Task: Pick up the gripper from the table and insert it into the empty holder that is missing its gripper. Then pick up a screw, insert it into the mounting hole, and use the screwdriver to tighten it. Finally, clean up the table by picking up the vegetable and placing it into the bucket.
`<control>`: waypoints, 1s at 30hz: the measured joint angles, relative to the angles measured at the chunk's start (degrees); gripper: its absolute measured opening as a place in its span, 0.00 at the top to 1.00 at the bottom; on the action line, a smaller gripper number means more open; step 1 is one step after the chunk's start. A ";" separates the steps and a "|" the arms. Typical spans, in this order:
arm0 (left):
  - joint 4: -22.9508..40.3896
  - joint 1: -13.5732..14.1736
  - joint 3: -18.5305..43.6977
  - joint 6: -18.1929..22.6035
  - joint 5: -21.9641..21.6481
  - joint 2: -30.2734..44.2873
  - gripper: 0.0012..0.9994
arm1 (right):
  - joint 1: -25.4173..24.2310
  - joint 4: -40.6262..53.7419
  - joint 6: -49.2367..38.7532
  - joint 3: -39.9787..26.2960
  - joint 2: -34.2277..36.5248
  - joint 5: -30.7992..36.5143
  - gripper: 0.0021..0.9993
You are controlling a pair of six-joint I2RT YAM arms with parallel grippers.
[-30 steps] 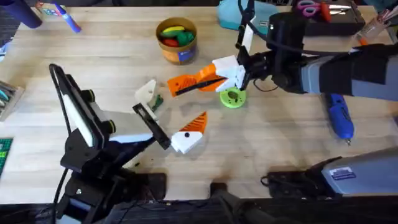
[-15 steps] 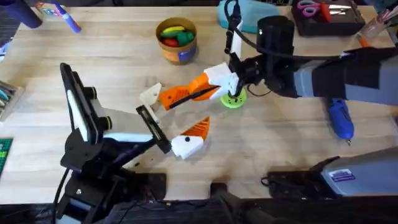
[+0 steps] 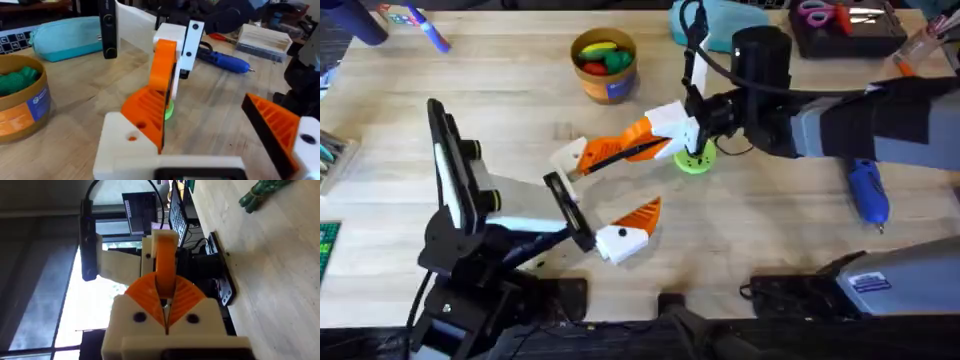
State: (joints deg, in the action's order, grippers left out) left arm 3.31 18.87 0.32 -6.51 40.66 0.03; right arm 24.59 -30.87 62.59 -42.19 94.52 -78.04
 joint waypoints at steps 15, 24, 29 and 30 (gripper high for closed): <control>0.31 -0.48 0.00 -1.50 3.40 0.01 0.01 | 3.68 -0.24 -0.90 0.00 0.00 6.28 0.99; 0.35 -0.86 0.00 -1.88 4.09 0.00 0.01 | 4.21 -0.31 -0.87 0.00 0.00 7.52 0.99; 0.37 -0.92 0.00 -2.18 3.99 0.00 0.01 | 4.36 -0.33 -0.87 0.00 0.00 8.01 0.99; 0.37 -0.92 0.00 -2.19 3.98 0.00 0.01 | 4.38 -0.33 -0.87 0.00 0.00 8.03 0.99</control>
State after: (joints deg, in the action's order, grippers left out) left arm 3.68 17.96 0.32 -8.70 44.64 0.03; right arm 28.97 -31.20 61.71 -42.19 94.52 -70.01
